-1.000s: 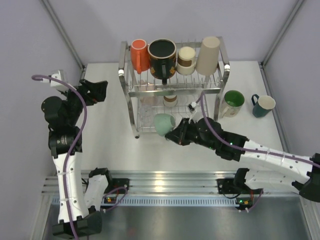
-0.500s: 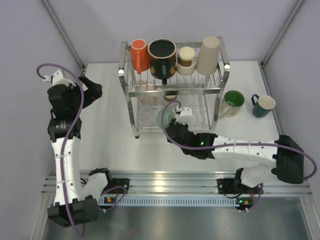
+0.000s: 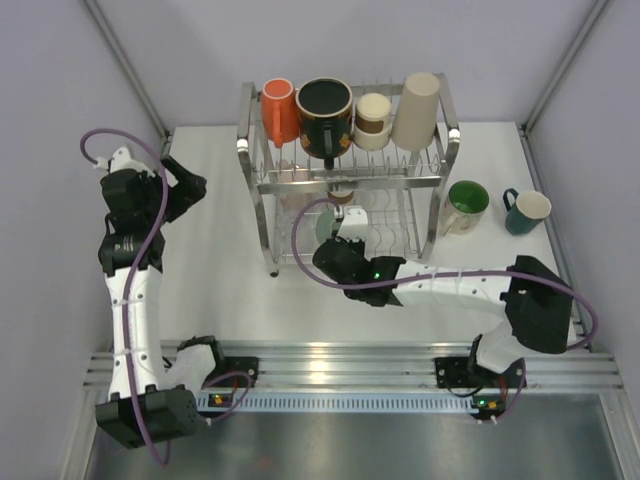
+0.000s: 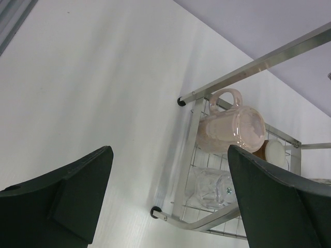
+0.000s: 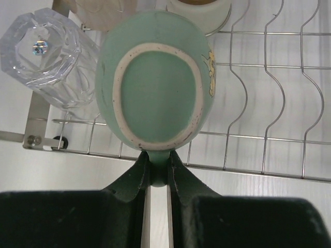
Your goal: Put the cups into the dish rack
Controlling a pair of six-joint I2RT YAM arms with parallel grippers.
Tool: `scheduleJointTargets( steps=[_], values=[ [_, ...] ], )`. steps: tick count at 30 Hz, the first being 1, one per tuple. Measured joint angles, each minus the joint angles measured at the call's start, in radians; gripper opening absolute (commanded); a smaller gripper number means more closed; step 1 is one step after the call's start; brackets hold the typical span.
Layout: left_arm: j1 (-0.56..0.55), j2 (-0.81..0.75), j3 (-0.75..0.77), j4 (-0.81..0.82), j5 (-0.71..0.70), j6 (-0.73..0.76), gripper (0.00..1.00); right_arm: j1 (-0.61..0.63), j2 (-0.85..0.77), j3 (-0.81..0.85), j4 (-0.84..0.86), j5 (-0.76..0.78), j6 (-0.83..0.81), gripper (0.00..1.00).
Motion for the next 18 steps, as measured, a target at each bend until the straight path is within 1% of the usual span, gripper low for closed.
scheduleJointTargets(
  steps=[6,13,15,18],
  values=[
    [0.010,-0.006,-0.014,0.000,0.008,0.000,0.98,-0.010,0.085,0.059,-0.008,0.006,-0.027,0.00],
    [0.014,-0.020,-0.029,0.000,0.019,0.000,0.98,-0.039,0.143,0.128,-0.057,0.011,0.002,0.00],
    [0.014,-0.023,-0.031,0.000,0.023,0.000,0.98,-0.047,0.159,0.145,-0.068,0.014,0.011,0.01],
    [0.016,-0.026,-0.033,0.000,0.026,0.000,0.98,-0.050,0.187,0.173,-0.085,0.017,0.027,0.06]
  ],
)
